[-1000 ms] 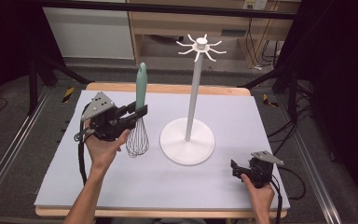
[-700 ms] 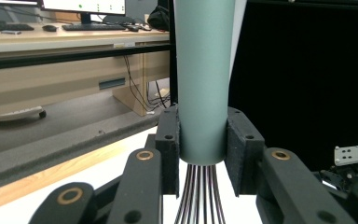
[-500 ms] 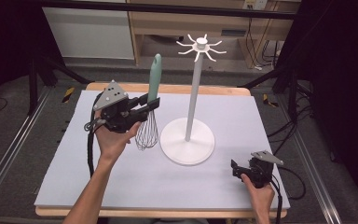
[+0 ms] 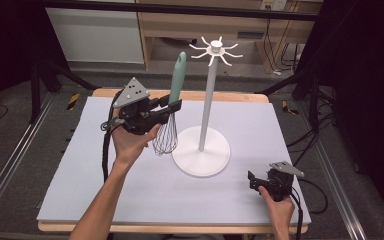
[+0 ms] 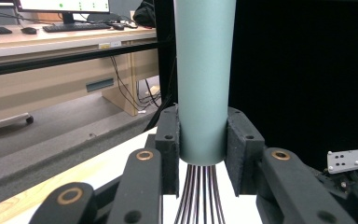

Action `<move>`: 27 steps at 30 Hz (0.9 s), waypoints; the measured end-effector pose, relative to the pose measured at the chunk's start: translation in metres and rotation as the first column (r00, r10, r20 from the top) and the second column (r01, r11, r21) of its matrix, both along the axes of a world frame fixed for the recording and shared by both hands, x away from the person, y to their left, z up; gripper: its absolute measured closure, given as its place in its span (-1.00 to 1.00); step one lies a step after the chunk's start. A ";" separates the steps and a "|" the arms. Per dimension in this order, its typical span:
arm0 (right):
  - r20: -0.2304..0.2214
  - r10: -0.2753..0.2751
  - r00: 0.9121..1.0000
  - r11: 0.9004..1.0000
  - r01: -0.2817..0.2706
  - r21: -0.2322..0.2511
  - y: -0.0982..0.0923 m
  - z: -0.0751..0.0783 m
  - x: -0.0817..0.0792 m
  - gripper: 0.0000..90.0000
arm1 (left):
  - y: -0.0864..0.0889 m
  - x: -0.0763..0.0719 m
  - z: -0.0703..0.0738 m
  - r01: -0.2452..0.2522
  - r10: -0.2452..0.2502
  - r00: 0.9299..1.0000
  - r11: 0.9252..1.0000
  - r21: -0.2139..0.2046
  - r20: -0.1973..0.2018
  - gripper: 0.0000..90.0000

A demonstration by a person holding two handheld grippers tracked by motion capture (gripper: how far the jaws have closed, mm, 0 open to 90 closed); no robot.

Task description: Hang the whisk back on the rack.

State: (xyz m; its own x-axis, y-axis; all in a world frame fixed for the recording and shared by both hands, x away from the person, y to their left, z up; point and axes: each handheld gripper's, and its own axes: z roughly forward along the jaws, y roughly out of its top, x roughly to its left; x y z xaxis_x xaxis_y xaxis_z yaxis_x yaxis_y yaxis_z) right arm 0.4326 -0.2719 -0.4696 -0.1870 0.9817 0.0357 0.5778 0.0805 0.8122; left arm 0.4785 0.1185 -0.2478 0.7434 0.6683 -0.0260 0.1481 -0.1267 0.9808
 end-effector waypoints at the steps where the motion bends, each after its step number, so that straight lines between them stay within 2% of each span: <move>1: 0.001 0.000 1.000 1.000 0.000 0.001 0.000 0.000 0.000 -0.86 | -0.001 0.001 0.000 0.001 -0.001 1.000 1.000 0.002 -0.002 0.52; 27: 0.001 -0.003 1.000 1.000 0.003 0.007 -0.002 0.000 0.000 -0.86 | -0.022 0.017 0.004 0.005 -0.005 1.000 0.998 0.062 -0.010 0.52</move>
State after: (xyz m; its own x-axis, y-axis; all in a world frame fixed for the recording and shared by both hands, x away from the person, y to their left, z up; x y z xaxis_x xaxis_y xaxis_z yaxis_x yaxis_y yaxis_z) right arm 0.4331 -0.2738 -0.4698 -0.1842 0.9820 0.0423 0.5772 0.0732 0.8133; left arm 0.4952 0.0962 -0.2440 0.7467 0.6651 0.0087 0.1565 -0.1884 0.9695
